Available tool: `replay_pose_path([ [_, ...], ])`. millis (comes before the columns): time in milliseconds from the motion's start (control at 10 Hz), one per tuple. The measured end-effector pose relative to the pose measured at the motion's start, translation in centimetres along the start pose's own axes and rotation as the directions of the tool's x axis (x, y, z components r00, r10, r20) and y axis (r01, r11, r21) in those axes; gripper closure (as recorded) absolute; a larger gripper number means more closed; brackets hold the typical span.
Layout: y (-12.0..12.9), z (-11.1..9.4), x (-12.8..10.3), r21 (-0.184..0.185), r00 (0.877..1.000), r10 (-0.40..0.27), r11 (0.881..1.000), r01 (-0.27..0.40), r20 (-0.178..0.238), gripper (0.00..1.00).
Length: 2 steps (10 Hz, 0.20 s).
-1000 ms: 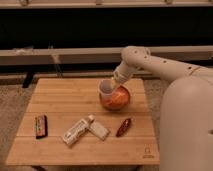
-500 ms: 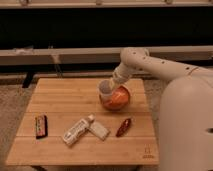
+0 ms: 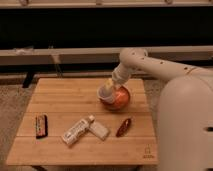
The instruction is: Place the ceramic cup in the ceramic bowl
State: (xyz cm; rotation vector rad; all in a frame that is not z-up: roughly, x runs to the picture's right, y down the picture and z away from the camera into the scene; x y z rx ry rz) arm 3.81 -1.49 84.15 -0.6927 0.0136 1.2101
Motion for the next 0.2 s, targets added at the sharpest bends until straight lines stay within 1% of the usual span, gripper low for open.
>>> replay_pose_path([
  [200, 0.04, 0.19, -0.07, 0.001, 1.0, -0.001, 1.0, 0.001, 0.001, 0.06],
])
